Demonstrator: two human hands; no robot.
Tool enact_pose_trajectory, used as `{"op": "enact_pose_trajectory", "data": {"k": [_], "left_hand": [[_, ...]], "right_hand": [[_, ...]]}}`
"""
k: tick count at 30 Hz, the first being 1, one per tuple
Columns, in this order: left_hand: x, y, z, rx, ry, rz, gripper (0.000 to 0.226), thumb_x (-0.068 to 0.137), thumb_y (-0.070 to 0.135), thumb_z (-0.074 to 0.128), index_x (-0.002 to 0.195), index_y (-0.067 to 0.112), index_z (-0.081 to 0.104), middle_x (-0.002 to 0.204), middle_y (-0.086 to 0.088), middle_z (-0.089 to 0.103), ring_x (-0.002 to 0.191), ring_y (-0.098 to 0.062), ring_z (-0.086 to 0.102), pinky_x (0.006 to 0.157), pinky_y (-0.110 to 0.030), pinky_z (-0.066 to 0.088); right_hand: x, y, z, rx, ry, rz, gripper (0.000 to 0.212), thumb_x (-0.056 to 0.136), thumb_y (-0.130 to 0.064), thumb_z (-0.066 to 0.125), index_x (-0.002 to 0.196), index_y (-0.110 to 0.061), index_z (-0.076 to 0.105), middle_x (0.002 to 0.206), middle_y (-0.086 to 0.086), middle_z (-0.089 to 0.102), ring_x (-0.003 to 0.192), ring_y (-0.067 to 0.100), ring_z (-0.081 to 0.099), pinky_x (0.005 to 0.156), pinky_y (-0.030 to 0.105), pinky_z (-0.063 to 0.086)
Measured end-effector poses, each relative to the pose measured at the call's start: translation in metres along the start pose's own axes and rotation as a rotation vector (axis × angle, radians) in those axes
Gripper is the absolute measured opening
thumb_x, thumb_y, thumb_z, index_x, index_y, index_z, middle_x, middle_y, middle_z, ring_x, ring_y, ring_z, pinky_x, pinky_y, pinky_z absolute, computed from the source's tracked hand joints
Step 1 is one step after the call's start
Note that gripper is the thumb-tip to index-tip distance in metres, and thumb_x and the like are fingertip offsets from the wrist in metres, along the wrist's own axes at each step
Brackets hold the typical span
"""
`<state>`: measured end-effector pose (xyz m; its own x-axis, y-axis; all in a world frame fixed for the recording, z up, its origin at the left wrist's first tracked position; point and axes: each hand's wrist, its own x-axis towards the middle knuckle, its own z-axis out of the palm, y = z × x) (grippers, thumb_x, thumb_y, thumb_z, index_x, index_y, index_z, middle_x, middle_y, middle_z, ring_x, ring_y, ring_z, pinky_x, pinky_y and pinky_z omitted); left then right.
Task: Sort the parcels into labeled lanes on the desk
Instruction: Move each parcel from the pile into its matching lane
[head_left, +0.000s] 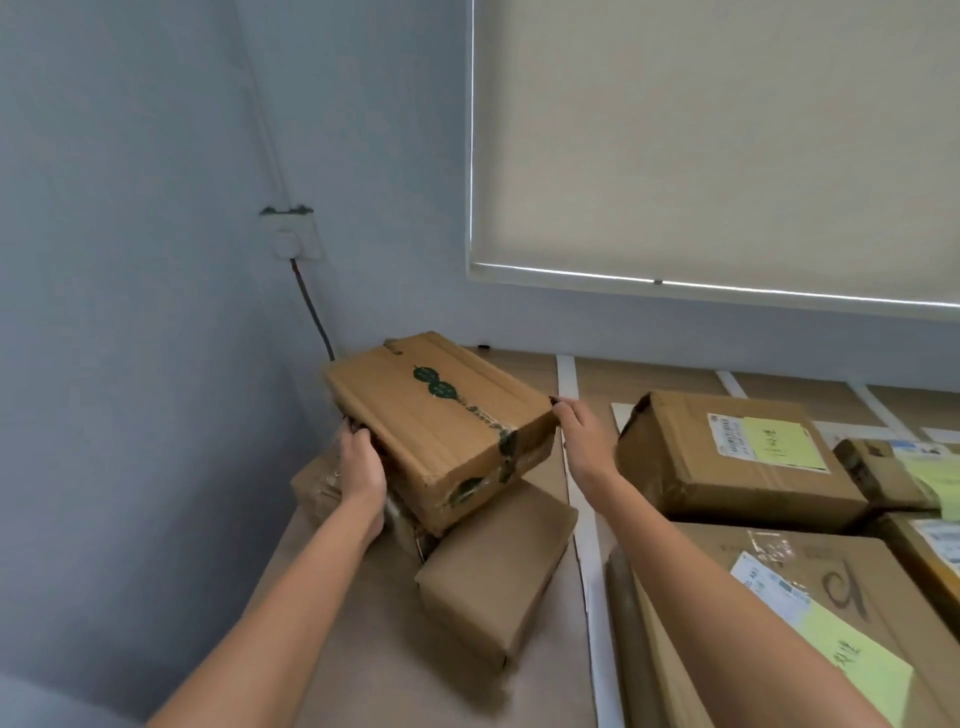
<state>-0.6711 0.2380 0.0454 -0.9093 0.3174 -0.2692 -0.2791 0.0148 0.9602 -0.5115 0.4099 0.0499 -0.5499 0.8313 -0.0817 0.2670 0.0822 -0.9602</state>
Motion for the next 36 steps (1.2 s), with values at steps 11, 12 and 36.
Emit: {"op": "enact_pose_trajectory", "data": {"k": [11, 12, 36], "left_hand": [[-0.099, 0.054, -0.026, -0.054, -0.219, -0.143, 0.046, 0.096, 0.046, 0.028, 0.083, 0.020, 0.063, 0.083, -0.010, 0.068, 0.079, -0.024, 0.064, 0.061, -0.034, 0.051], [-0.110, 0.067, -0.028, -0.043, -0.230, -0.113, 0.046, 0.097, 0.044, 0.027, 0.085, 0.020, 0.065, 0.089, -0.011, 0.069, 0.083, -0.024, 0.064, 0.065, -0.036, 0.052], [-0.338, 0.263, -0.059, 0.091, -0.483, 0.502, 0.046, 0.097, 0.048, 0.025, 0.140, 0.035, 0.035, 0.147, 0.003, 0.037, 0.127, -0.029, 0.040, 0.099, -0.049, 0.036]], "right_hand": [[-0.109, -0.040, -0.028, 0.102, -0.133, -0.003, 0.021, 0.095, -0.034, 0.048, 0.097, -0.029, 0.068, 0.094, -0.003, 0.066, 0.094, 0.018, 0.061, 0.077, 0.022, 0.048], [-0.117, -0.053, -0.033, 0.111, -0.138, -0.022, 0.024, 0.095, -0.034, 0.047, 0.110, -0.029, 0.066, 0.101, -0.006, 0.066, 0.100, 0.017, 0.060, 0.080, 0.023, 0.048], [-0.318, -0.273, -0.168, 0.356, 0.004, -0.320, 0.071, 0.072, -0.044, 0.046, 0.141, -0.035, 0.028, 0.110, -0.008, 0.054, 0.117, 0.026, 0.049, 0.098, 0.052, 0.041]]}}
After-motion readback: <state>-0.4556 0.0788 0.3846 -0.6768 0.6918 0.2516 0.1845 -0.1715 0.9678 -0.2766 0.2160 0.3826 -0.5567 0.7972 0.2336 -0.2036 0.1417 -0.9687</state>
